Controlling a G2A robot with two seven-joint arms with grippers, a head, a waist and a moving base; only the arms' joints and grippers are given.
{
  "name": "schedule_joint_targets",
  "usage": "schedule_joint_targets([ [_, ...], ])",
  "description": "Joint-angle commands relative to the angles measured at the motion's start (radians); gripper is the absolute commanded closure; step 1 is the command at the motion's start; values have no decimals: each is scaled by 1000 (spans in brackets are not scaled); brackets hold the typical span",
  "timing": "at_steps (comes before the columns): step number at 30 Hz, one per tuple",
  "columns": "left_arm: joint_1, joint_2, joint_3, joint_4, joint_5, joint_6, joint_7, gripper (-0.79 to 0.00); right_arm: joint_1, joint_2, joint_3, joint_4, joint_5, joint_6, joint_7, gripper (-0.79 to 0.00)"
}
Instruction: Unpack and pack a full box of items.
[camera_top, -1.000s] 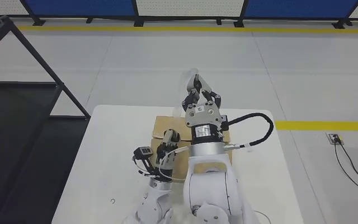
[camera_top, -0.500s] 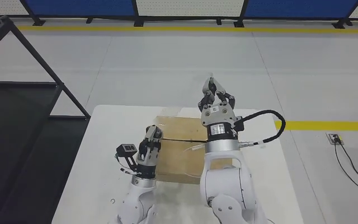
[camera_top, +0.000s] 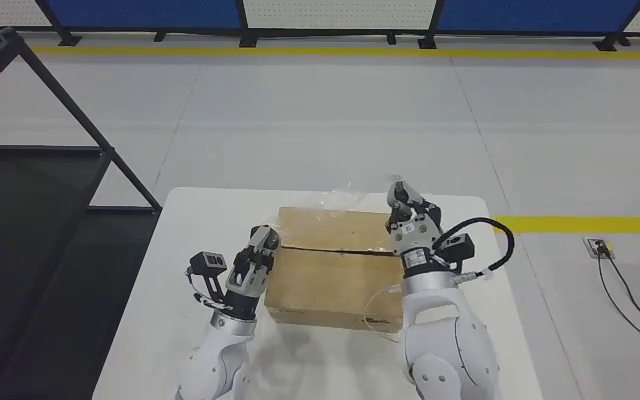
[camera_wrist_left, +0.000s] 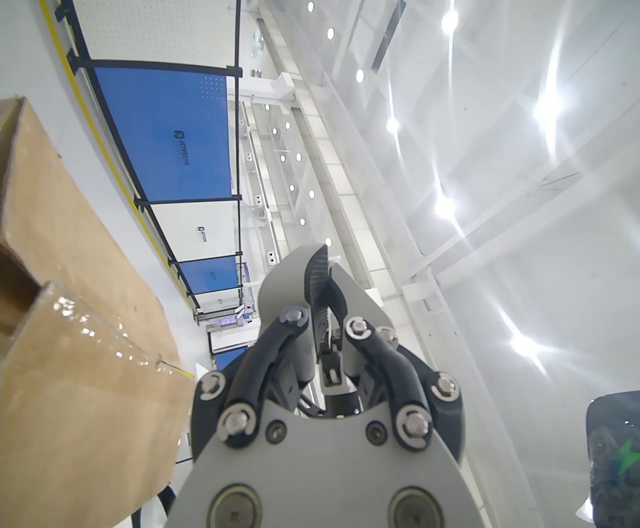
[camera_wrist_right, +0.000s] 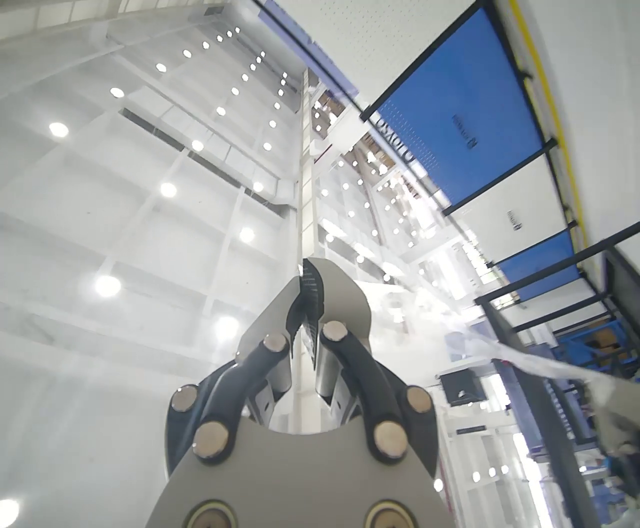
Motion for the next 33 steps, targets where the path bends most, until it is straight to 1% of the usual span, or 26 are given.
schedule_joint_targets([
  [1,0,0,0,0,0,0,0,0,1,0,-1,0,10,-3,1,0],
  [5,2,0,-2,-4,-3,5,2,0,1,0,-1,0,10,-3,1,0],
  [11,7,3,-29,-29,1,35,-4,0,1,0,-1,0,10,-3,1,0],
  [14,9,6,-47,-34,17,65,-16,0,-8,1,4,4,19,2,11,0],
  [17,12,11,-69,-41,32,114,-42,0,-32,7,37,8,-6,56,19,0],
  [21,14,18,-103,-48,29,180,-91,0,-96,16,58,-17,-58,113,33,0],
  [25,4,26,-127,-43,46,248,-142,0,-169,26,84,-53,-80,147,89,0],
  [27,0,30,-133,-43,62,276,-168,0,-201,34,88,-65,-119,171,169,0],
  [31,-5,36,-140,-42,77,313,-218,0,-257,48,93,-61,-226,164,262,0],
  [33,-6,38,-145,-43,87,326,-229,0,-274,52,92,-54,-266,156,283,0],
])
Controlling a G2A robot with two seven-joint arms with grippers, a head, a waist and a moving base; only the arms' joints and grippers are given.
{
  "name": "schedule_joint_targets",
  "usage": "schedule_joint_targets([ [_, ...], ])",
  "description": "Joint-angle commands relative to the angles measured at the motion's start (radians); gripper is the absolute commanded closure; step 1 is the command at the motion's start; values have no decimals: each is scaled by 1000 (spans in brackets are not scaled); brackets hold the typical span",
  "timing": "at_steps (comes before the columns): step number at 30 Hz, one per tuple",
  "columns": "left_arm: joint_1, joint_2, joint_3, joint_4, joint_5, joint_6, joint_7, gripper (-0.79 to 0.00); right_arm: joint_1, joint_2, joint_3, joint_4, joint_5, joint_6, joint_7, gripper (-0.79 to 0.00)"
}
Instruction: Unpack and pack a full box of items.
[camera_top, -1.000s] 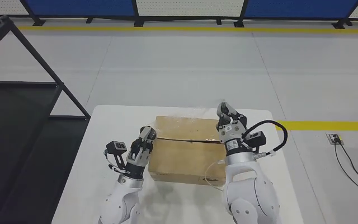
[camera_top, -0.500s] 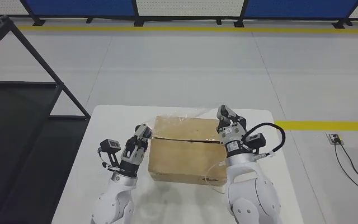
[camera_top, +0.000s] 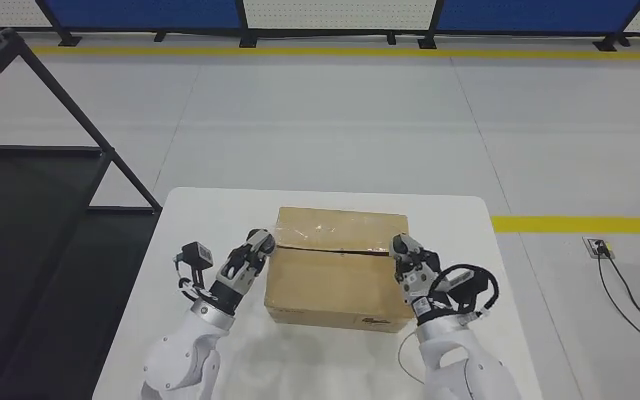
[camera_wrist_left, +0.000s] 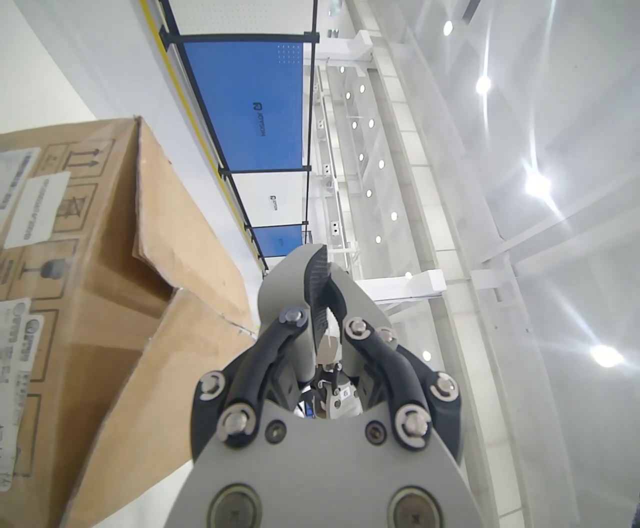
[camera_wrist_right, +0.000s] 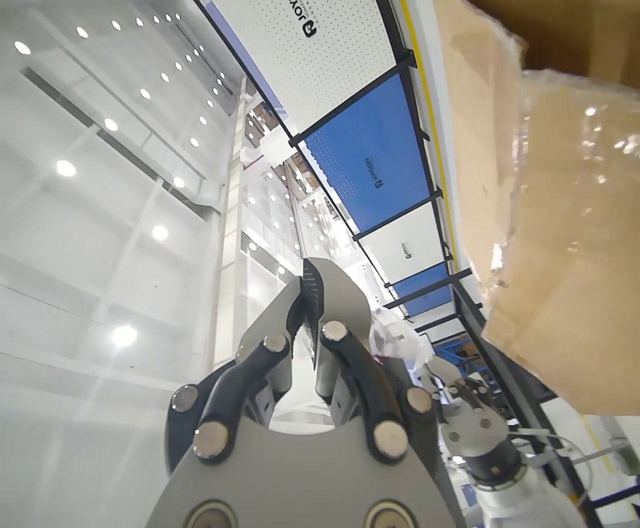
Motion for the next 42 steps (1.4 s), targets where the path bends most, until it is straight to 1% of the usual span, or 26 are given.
schedule_joint_targets([
  [1,-1,2,-4,0,7,11,-6,0,-12,3,-3,7,-44,-10,13,0],
  [5,-4,6,-8,3,23,36,-19,0,-18,6,-12,22,-99,-18,3,0],
  [11,-5,12,-24,3,31,65,-27,0,-8,5,-9,27,-105,-15,-44,0],
  [14,-10,15,-33,2,31,91,-35,0,-3,5,-2,23,-98,1,-53,0],
  [18,-21,19,-33,5,56,112,-51,0,-1,7,-1,19,-117,48,-56,0],
  [24,-26,20,-27,7,62,113,-54,0,-18,12,-10,20,-146,84,-34,0],
  [35,-19,21,-25,1,63,109,-48,0,-18,11,-11,20,-149,77,-40,0],
  [37,-15,22,-24,-4,86,100,-39,0,-20,12,-10,22,-150,71,-33,0],
  [42,-13,24,-18,-5,98,93,-28,0,-15,19,-16,47,-239,59,-6,0],
])
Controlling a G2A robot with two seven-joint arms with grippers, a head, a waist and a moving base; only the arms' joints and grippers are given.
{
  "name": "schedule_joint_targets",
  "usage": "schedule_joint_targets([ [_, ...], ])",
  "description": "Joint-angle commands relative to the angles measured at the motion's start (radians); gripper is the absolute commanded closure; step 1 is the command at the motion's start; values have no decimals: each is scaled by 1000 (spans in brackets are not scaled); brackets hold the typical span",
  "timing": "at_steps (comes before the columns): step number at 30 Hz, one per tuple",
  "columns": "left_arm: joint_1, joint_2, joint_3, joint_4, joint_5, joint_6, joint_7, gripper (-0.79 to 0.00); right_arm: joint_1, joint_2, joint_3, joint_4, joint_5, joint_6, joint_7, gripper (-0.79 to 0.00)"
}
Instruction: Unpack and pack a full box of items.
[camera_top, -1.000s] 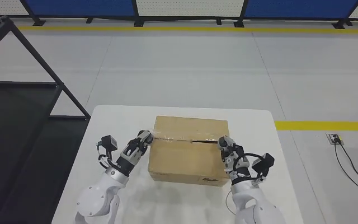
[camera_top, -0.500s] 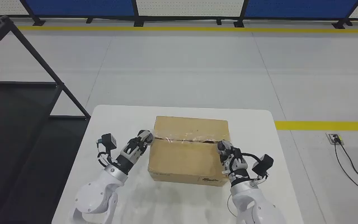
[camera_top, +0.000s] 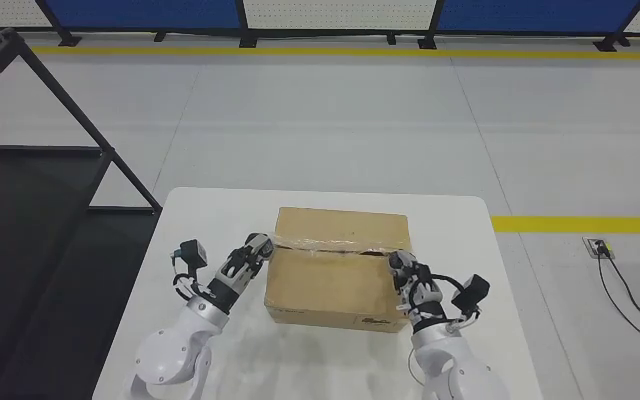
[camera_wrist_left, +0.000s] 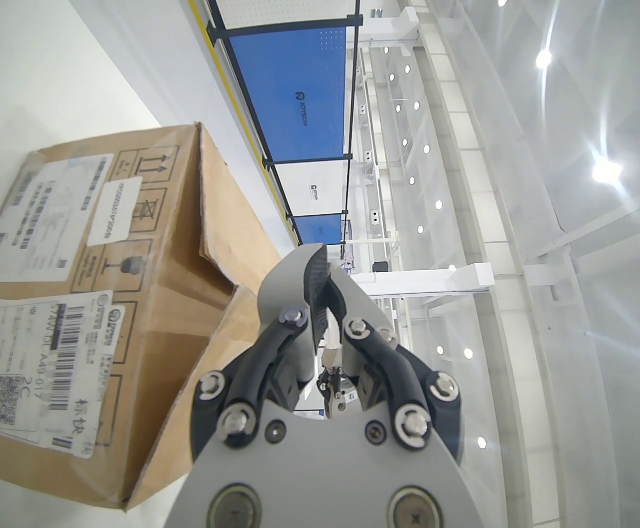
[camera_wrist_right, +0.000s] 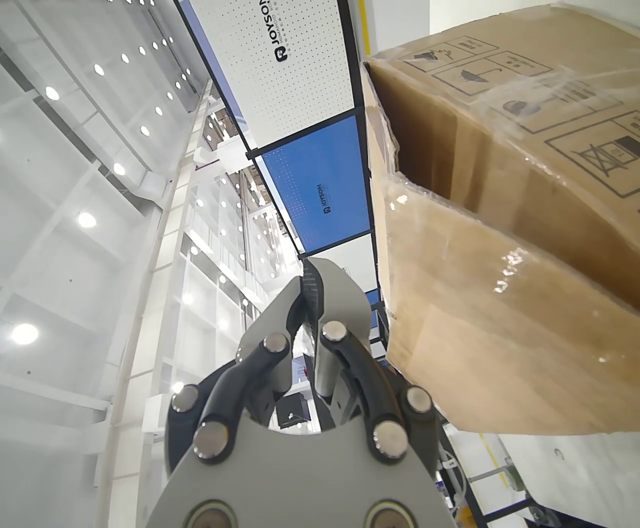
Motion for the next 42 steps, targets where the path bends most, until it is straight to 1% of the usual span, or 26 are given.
schedule_joint_targets([
  [1,-2,1,3,2,9,-2,4,0,2,3,-5,7,-42,-3,6,0],
  [7,-10,5,10,7,63,6,6,0,-20,20,-35,16,-246,-40,98,0],
  [10,-12,8,11,4,82,10,-5,0,-35,26,-48,12,-324,-60,112,0],
  [13,-12,10,11,-2,90,16,-10,0,-39,26,-56,9,-362,-58,81,0],
  [16,-14,12,11,-8,92,22,-11,0,-29,22,-67,10,-356,-46,55,0],
  [22,-10,14,1,-27,68,14,2,0,-8,12,-77,-12,-291,-38,8,0],
  [27,-2,16,-7,-38,28,28,-23,0,2,10,-86,-14,-286,-20,3,0],
  [30,6,21,-12,-44,25,64,-65,0,2,10,-85,-30,-290,26,17,0],
  [33,12,25,-22,-54,14,82,-93,0,-3,12,-75,-57,-287,89,30,0],
  [35,15,27,-28,-60,9,85,-97,0,-2,12,-71,-75,-286,133,31,0],
  [42,11,31,-34,-65,-23,99,-106,0,23,4,-64,-92,-234,214,-1,0],
])
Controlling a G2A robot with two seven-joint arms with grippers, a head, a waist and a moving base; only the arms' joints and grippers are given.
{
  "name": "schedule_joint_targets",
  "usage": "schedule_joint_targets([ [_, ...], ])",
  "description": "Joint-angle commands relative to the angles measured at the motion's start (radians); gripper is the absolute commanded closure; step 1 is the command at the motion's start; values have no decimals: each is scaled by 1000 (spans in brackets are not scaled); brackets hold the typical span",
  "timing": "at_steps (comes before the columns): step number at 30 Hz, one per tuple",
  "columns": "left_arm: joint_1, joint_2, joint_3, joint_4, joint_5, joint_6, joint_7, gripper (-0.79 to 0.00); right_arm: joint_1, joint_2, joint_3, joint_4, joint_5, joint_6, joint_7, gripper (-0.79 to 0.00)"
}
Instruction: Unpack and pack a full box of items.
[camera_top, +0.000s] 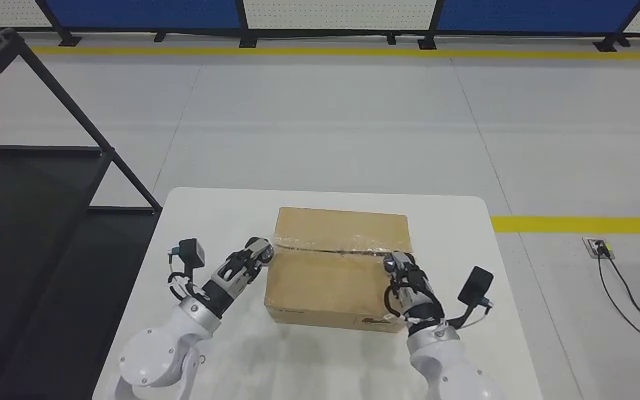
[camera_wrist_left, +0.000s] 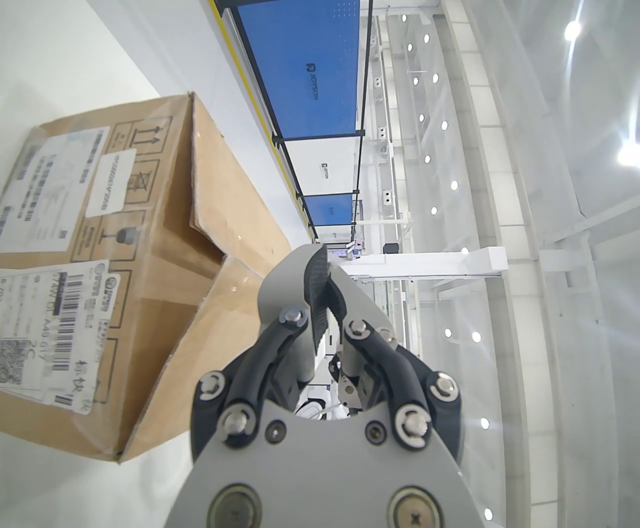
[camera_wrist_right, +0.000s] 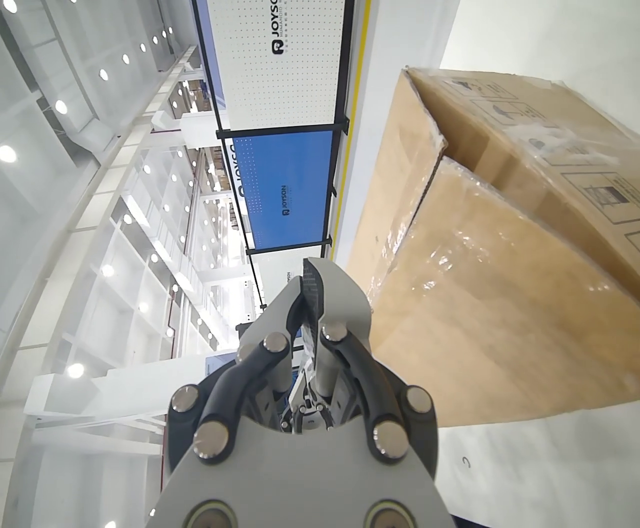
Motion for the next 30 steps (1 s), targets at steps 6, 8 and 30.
schedule_joint_targets([
  [6,-4,4,-3,3,-39,24,-22,0,26,-6,6,3,44,69,-16,0],
  [8,-3,7,-5,4,-36,36,-27,0,33,-6,4,3,39,90,-9,0],
  [30,-3,23,-24,4,-94,80,-58,0,47,-8,18,-12,45,169,18,0],
])
